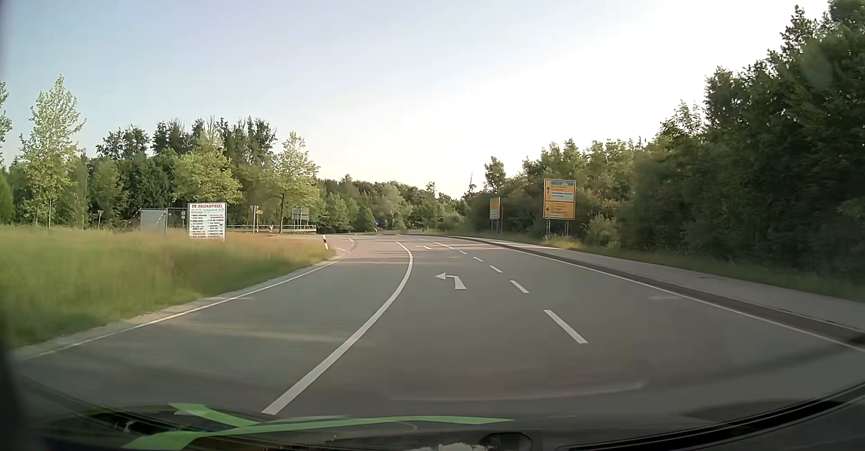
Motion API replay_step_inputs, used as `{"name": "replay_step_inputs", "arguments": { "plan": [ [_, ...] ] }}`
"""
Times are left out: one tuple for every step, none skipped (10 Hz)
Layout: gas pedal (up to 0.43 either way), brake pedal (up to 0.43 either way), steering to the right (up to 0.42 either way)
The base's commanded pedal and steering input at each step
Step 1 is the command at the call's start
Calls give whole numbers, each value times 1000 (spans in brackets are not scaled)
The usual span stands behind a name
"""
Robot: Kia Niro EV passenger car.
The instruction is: Follow the waypoints while adhering to traffic rules and regulations
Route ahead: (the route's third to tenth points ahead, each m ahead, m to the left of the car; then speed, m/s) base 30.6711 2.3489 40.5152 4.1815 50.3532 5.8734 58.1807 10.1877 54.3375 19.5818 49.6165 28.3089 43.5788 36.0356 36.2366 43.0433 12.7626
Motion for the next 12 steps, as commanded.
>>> {"name": "replay_step_inputs", "arguments": {
  "plan": [
    [0,0,-15],
    [20,0,-15],
    [20,0,-15],
    [39,0,-15],
    [47,0,-15],
    [20,0,-16],
    [0,0,-16],
    [0,0,-16],
    [0,0,-16],
    [0,0,-16],
    [0,0,-16],
    [0,0,-16]
  ]
}}
